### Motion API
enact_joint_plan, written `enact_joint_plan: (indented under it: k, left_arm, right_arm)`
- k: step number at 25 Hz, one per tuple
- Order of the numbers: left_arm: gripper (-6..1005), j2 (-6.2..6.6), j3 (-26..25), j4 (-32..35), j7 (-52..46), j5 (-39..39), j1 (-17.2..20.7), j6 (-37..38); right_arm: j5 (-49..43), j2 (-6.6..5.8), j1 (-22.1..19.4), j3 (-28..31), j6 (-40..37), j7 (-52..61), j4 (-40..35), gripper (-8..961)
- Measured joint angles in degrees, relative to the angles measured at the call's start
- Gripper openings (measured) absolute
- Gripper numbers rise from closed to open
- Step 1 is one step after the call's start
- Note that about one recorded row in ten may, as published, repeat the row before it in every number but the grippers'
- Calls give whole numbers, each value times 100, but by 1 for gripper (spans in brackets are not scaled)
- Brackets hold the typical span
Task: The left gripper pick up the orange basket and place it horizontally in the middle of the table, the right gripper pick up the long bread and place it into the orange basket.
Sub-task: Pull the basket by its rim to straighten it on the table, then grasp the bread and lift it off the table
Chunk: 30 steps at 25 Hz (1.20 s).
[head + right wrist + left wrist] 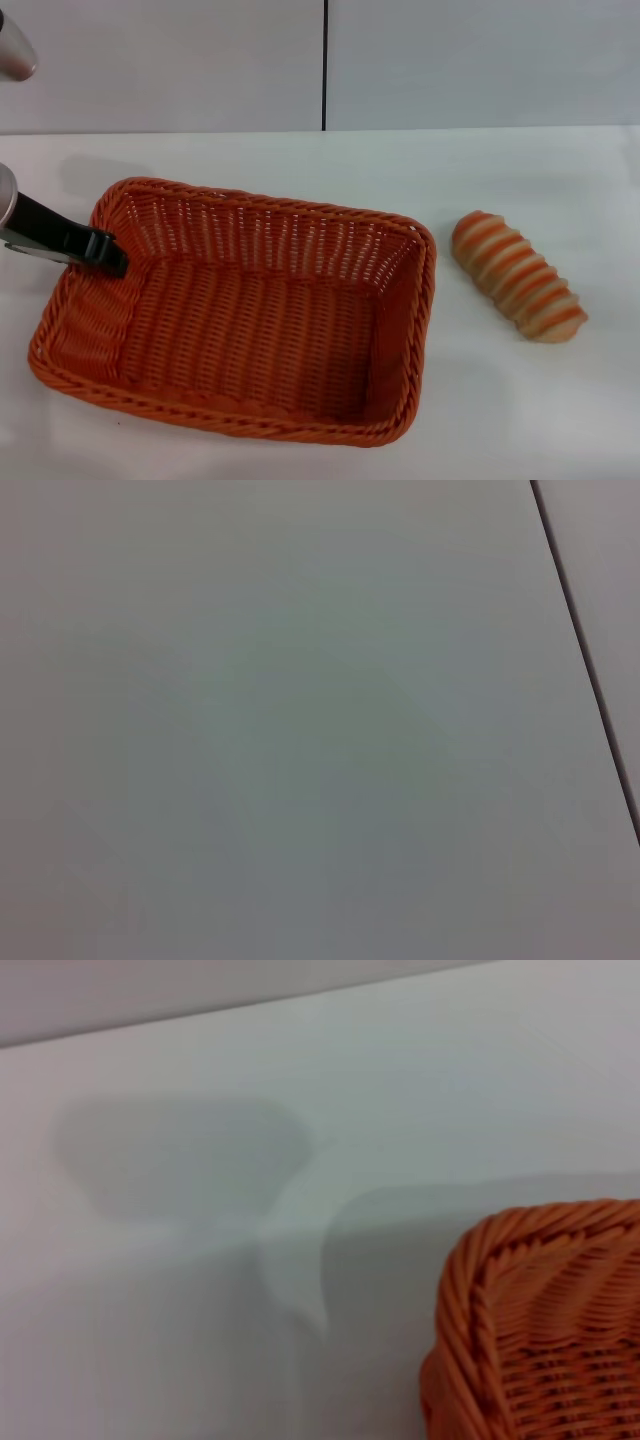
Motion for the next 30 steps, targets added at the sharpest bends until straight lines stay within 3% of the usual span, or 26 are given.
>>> enact_joint_plan:
  k: [1, 6, 12, 13, 17, 18, 19, 21, 23, 25, 26, 30]
  left_arm:
    - [310, 7, -58, -79, 3, -1, -45, 19]
    - [416, 39, -378, -452, 82, 6, -248, 175]
    - [543, 46, -811, -439, 370, -120, -334, 378]
    - [564, 51, -1302, -403, 683, -435, -413, 629]
    - [778, 89, -2224, -245, 1123, -967, -470, 912]
    - [784, 142, -2643, -204, 1302, -1190, -477, 980]
    - [790, 142, -2643, -204, 1302, -1190, -477, 980]
    - [801, 257, -3195, -265, 1624, -1608, -446, 1024]
    - [813, 321, -3446, -405, 1893, -1853, -400, 1007]
    - [813, 392, -3880, -797, 2567, -2241, -284, 911]
    - [813, 392, -3880, -797, 2567, -2241, -284, 911]
    - [813, 340, -4433, -1197, 3841, -2880, 4, 678]
  right_arm:
    - [0, 0, 5, 0, 0, 0, -1, 553]
    - [4, 17, 10, 0, 7, 0, -2, 556]
    - [4, 45, -24, 0, -31, 116, -3, 561]
    - [4, 45, -40, 0, -38, 210, -20, 562]
    - [-261, 51, -190, -34, -42, 729, -347, 565]
    - [-688, 51, -279, -62, -1, 1235, -717, 565]
    - [-688, 51, -279, -62, -1, 1235, -717, 566]
    - [-1733, 34, -399, -71, 98, 2410, -1600, 568]
    - [-2079, 36, -422, -72, 120, 2817, -1919, 569]
    - [-3233, 52, -468, -71, 84, 4192, -3033, 571]
    - [-3233, 52, -468, -71, 84, 4192, -3033, 571]
    - [-4918, 46, -362, -71, -377, 6516, -4640, 574]
